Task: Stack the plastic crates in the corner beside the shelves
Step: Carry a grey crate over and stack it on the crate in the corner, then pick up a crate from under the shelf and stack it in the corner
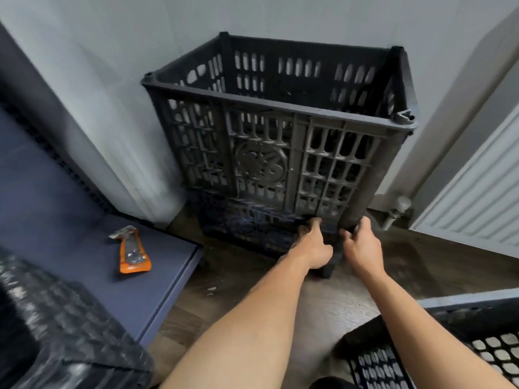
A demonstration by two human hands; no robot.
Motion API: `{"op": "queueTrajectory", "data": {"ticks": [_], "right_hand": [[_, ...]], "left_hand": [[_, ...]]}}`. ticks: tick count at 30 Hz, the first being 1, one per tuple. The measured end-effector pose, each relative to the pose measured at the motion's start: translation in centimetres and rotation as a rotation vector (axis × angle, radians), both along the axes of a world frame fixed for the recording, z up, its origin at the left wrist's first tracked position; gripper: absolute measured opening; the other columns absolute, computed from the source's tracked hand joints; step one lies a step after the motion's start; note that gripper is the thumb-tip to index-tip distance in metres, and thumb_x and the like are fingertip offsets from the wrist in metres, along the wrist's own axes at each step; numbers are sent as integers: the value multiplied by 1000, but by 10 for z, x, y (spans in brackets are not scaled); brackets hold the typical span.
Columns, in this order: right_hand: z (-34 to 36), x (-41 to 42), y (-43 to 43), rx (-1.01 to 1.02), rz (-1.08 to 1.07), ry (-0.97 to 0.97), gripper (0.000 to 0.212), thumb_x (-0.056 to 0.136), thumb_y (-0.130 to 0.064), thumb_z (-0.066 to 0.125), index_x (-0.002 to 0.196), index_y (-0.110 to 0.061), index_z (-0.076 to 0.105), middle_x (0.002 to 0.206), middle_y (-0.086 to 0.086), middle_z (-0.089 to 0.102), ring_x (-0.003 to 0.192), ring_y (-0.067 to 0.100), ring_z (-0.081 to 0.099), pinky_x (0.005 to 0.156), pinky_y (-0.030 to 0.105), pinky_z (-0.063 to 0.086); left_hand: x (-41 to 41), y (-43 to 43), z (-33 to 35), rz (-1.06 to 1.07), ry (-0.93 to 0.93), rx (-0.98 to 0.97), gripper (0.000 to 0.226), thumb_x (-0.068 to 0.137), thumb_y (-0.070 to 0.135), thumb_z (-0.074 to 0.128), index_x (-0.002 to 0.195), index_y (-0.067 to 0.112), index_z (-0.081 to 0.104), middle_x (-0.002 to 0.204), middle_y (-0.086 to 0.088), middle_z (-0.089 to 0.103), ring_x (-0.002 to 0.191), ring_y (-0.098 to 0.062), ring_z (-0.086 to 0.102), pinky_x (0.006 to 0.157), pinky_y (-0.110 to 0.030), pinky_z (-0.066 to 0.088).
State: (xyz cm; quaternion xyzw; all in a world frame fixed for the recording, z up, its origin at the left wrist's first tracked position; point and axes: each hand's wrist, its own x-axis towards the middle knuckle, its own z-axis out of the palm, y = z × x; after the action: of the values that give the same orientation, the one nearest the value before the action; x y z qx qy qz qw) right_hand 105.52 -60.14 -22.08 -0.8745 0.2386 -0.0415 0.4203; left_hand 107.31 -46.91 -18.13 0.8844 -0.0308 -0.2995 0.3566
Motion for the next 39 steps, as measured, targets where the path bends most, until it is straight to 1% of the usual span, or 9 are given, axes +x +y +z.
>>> {"op": "queueTrajectory", "data": {"ticks": [7, 11, 16, 20, 24, 27, 29, 32, 39], "right_hand": [[25, -15, 36, -27, 85, 340, 75, 102, -27, 54, 154, 3, 9, 131, 30, 59, 116, 44, 60, 77, 37, 37], [45, -33, 48, -110, 264, 343, 56, 101, -26, 54, 145, -1, 31, 128, 25, 62, 115, 40, 61, 76, 36, 41], [80, -72, 39, -130, 395, 237, 47, 101, -29, 55, 144, -12, 53, 143, 10, 60, 131, 28, 56, 101, 32, 44], [92, -111, 19, -141, 359, 184, 22, 100, -29, 55, 94, -18, 73, 93, 5, 73, 101, 28, 68, 72, 29, 45], [97, -141, 0, -103, 240, 137, 42, 94, -38, 62, 58, -17, 58, 53, -8, 55, 57, 11, 54, 51, 26, 35], [93, -161, -12, -92, 219, 163, 33, 95, -35, 61, 73, -10, 66, 62, -4, 62, 68, 18, 61, 59, 29, 43], [86, -173, -19, -50, 241, 170, 18, 95, -14, 56, 103, -19, 72, 94, -3, 73, 95, 19, 67, 79, 31, 51], [83, -193, -22, -8, 260, 188, 57, 93, -6, 51, 145, -28, 53, 132, -2, 65, 123, 16, 59, 100, 29, 45], [68, -230, -39, 3, 223, 202, 42, 94, -16, 52, 132, -23, 68, 130, -7, 70, 122, 13, 62, 99, 26, 45]], "left_hand": [[-10, 41, 45, -14, -85, 144, 53, 99, 28, 47, 149, 29, 28, 161, -7, 14, 143, -37, 27, 109, -55, 31], [-20, 62, 79, -92, -90, 247, 55, 100, 30, 46, 151, 26, 26, 161, -8, 16, 134, -38, 39, 106, -57, 37], [-40, 83, 123, -226, -172, 276, 51, 103, 31, 44, 151, 22, 31, 156, -5, 33, 131, -28, 46, 101, -41, 41], [-66, 77, 142, -280, -210, 126, 44, 102, 35, 46, 145, 24, 44, 143, 2, 49, 124, -17, 51, 94, -30, 39], [-81, 59, 149, -323, -170, 8, 37, 100, 39, 48, 135, 29, 53, 114, 14, 58, 101, -6, 61, 74, -25, 43], [-88, 46, 145, -379, -201, 71, 35, 102, 36, 46, 135, 28, 54, 109, 16, 53, 98, -6, 56, 76, -24, 41], [-95, 36, 141, -437, -229, 149, 34, 102, 34, 45, 133, 27, 56, 106, 17, 55, 97, -8, 57, 77, -25, 42], [-112, 13, 127, -596, -259, 320, 35, 100, 30, 46, 133, 23, 57, 128, 4, 60, 114, -19, 57, 91, -34, 44], [-163, -49, 67, -792, -300, 415, 40, 99, 40, 45, 134, 21, 51, 130, -9, 58, 115, -32, 57, 91, -42, 48]]}}
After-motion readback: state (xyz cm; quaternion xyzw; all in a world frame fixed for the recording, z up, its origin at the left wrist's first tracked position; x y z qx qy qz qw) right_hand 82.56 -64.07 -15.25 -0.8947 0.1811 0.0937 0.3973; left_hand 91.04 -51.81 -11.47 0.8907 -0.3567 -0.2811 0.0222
